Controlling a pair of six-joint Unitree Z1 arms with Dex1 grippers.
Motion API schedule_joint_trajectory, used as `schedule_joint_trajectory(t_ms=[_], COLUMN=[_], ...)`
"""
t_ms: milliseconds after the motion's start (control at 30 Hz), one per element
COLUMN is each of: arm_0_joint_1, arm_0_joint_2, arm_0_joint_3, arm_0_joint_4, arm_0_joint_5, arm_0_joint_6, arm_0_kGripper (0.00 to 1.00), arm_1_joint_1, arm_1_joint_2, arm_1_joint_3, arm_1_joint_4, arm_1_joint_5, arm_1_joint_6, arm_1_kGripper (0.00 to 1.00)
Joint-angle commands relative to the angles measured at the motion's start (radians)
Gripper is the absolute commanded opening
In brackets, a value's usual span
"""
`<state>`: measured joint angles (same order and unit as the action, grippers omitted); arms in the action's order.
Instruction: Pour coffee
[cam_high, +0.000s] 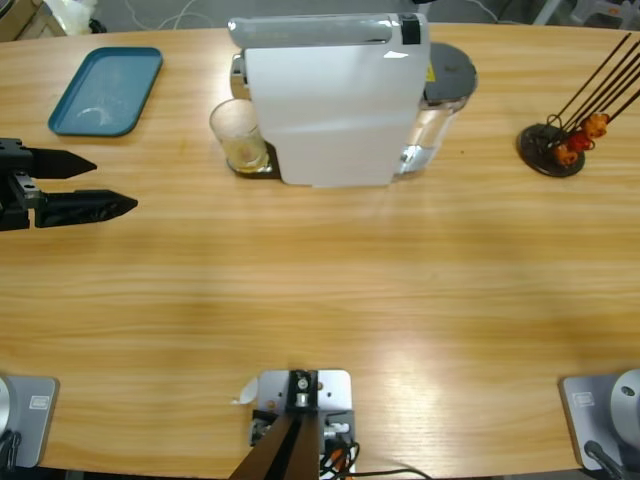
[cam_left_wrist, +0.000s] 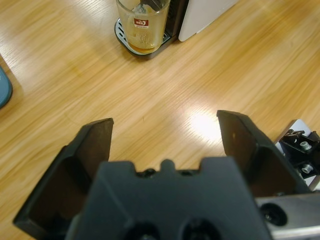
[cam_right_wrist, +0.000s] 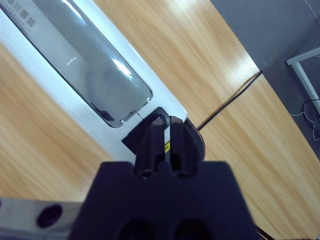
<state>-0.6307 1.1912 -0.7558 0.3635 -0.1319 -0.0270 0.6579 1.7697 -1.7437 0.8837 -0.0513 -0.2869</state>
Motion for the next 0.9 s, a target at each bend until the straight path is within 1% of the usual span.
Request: schedule_joint_trajectory(t_ms=[33,567,900], arm_0_joint_1=[-0.007,-0.007,-0.007], arm_0_joint_2=[0.033,0.036,0.037], arm_0_joint_3=[0.033,0.033,0.033], arm_0_joint_4=[-0.012,-0.012,-0.012], arm_0_joint_5=[0.001,-0.005,-0.005], arm_0_joint_6=[-0.007,-0.007,-0.007], arm_0_kGripper=[0.899,0.899,0.899], arm_1_joint_1=[0.041,0.008,0.004], arm_1_joint_2=[0.059,0.052,0.053], arm_1_joint_3=[-0.002,0.019,0.061], arm_1_joint_4=[0.026,0.022,-0.005], arm_1_joint_5=[0.016,-0.010,-0.009], arm_1_joint_6=[-0.012,-0.020,-0.020], arm_1_kGripper=[0.000,0.000,0.000])
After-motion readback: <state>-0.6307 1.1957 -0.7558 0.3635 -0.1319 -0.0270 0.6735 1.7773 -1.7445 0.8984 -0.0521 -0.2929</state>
